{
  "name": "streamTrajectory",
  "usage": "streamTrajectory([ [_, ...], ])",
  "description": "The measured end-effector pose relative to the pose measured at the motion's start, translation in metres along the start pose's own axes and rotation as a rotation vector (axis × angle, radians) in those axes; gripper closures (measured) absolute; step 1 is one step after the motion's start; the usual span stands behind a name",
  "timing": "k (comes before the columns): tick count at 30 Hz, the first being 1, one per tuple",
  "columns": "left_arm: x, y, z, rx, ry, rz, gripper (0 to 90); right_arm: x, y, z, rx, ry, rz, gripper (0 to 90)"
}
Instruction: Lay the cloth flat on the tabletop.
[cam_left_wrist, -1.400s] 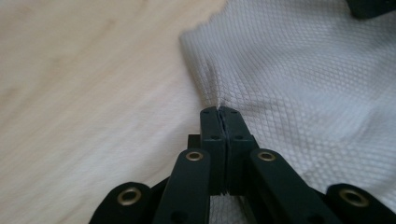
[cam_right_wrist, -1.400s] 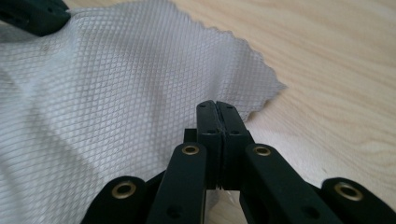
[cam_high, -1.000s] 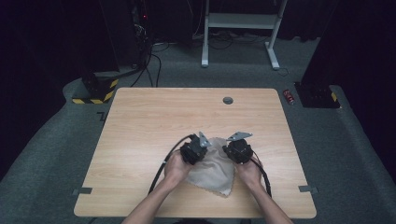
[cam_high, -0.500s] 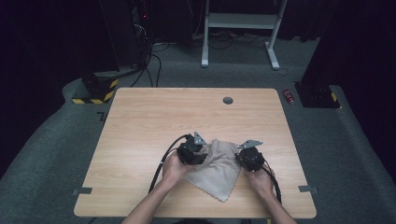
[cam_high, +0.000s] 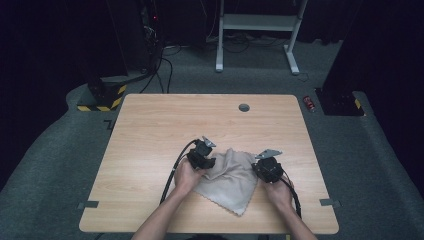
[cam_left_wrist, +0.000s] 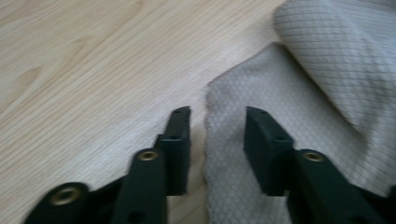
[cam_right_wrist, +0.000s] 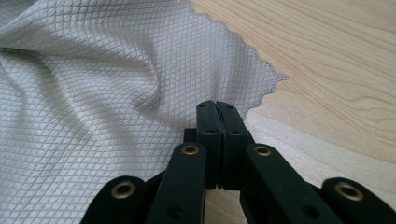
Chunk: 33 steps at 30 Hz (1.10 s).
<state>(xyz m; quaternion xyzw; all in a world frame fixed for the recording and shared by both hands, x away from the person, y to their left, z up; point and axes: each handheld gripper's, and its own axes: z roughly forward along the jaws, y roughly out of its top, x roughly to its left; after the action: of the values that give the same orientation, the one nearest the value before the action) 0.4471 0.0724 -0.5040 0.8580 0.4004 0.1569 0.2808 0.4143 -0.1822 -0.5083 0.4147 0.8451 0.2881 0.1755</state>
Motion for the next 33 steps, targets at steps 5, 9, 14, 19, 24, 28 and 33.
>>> streamTrajectory([
  [5, -0.005, -0.004, -0.008, 0.027, 0.021, 0.093, 89.3, -0.002, -0.001, -0.008, -0.021, 0.006, 0.009, 89.3],
  [9, 0.002, -0.021, -0.032, 0.016, 0.069, 0.092, 89.5, -0.005, -0.003, -0.015, -0.026, 0.009, 0.011, 89.3],
  [14, 0.002, -0.043, -0.043, 0.055, 0.035, 0.062, 83.9, -0.003, -0.003, -0.009, -0.005, 0.038, 0.011, 89.0],
  [19, 0.016, -0.045, -0.045, 0.004, 0.049, -0.021, 67.7, 0.000, 0.005, -0.008, -0.041, 0.012, 0.022, 72.5],
  [24, 0.033, -0.037, -0.036, -0.043, 0.016, -0.121, 62.2, -0.011, 0.010, -0.005, -0.056, -0.005, 0.102, 67.3],
  [28, 0.028, -0.033, -0.024, 0.006, -0.024, -0.073, 77.3, -0.011, 0.012, 0.004, -0.017, 0.000, 0.094, 68.8],
  [33, 0.004, -0.028, -0.034, -0.056, -0.080, 0.052, 88.4, -0.007, 0.012, 0.009, 0.000, 0.018, 0.076, 76.0],
])
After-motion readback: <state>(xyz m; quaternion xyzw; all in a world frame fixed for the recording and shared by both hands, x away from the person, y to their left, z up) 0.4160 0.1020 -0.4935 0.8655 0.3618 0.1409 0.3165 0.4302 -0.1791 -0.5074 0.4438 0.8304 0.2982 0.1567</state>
